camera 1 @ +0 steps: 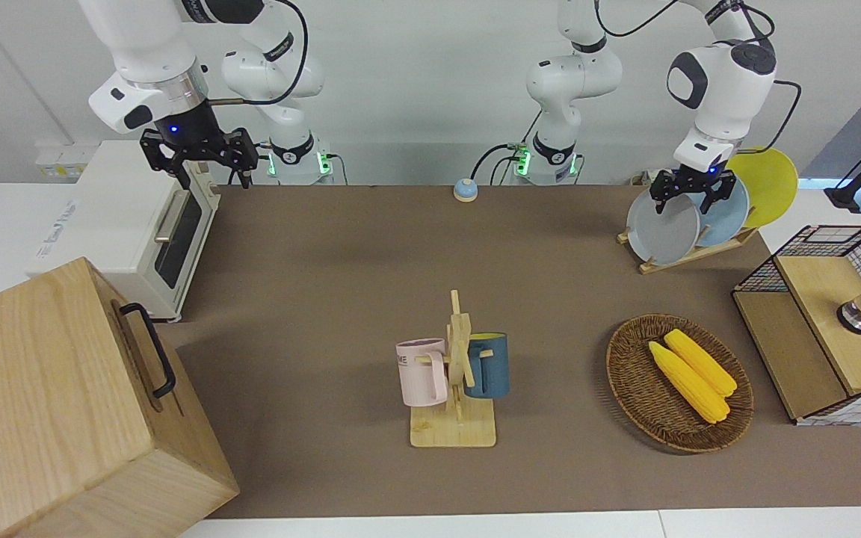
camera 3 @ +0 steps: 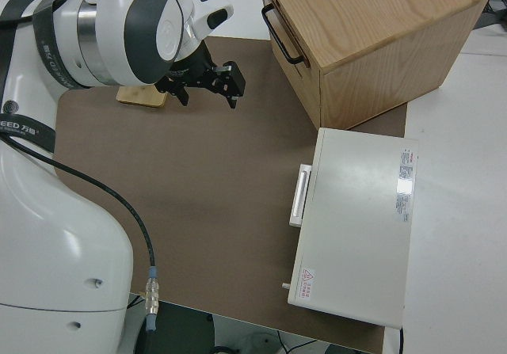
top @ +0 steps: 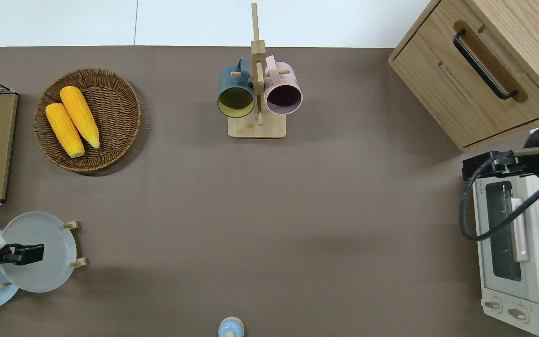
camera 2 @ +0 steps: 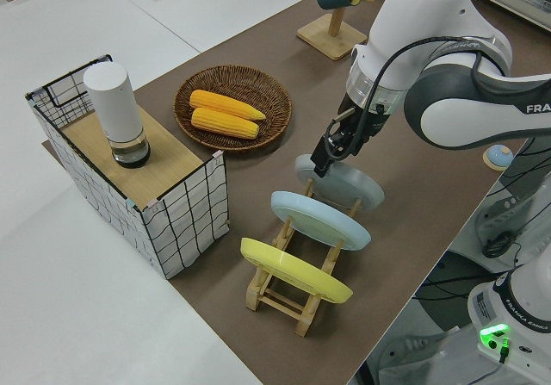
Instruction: Pick gray plate from low plate rack and place it on table with left arm
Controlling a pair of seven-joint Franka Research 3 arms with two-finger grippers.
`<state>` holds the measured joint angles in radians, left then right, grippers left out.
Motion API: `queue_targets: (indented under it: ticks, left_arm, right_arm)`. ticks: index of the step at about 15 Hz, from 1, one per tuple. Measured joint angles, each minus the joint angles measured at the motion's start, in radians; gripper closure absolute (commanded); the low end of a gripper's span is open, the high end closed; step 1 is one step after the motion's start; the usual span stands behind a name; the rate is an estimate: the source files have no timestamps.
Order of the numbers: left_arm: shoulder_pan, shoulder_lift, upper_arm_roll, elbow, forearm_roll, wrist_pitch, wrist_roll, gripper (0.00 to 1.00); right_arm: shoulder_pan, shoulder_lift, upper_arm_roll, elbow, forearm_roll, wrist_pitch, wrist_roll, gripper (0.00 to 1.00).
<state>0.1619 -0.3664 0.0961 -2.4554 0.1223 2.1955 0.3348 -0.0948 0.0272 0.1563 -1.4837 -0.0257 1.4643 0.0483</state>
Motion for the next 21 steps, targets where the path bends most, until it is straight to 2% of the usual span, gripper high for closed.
queue_targets:
  ticks: [4, 5, 6, 9, 13, 14, 21]
  left_arm:
    - [0.001, 0.000, 0.000, -0.030, 0.000, 0.037, 0.000, 0.02]
    - [0.001, 0.000, 0.000, -0.035, 0.000, 0.044, 0.000, 0.07]
    - [0.001, 0.000, 0.000, -0.039, 0.000, 0.047, 0.000, 0.17]
    - [0.002, 0.001, 0.000, -0.043, 0.000, 0.047, 0.000, 0.59]
    - [0.002, 0.001, 0.000, -0.046, 0.000, 0.047, 0.000, 0.97]
    - [0.003, 0.001, 0.000, -0.046, 0.000, 0.047, -0.001, 1.00]
    - [0.014, -0.001, -0.001, -0.041, 0.006, 0.053, -0.009, 1.00]
  right_arm:
    - [0.000, 0.000, 0.000, 0.000, 0.000, 0.000, 0.000, 0.017]
    - [0.000, 0.000, 0.000, 0.000, 0.000, 0.000, 0.000, 0.017]
    - [0.000, 0.000, 0.000, 0.000, 0.000, 0.000, 0.000, 0.017]
    - [0.000, 0.000, 0.000, 0.000, 0.000, 0.000, 0.000, 0.017]
    - [0.000, 0.000, 0.000, 0.000, 0.000, 0.000, 0.000, 0.017]
    - [0.000, 0.000, 0.000, 0.000, 0.000, 0.000, 0.000, 0.017]
    - [0.000, 0.000, 0.000, 0.000, 0.000, 0.000, 0.000, 0.017]
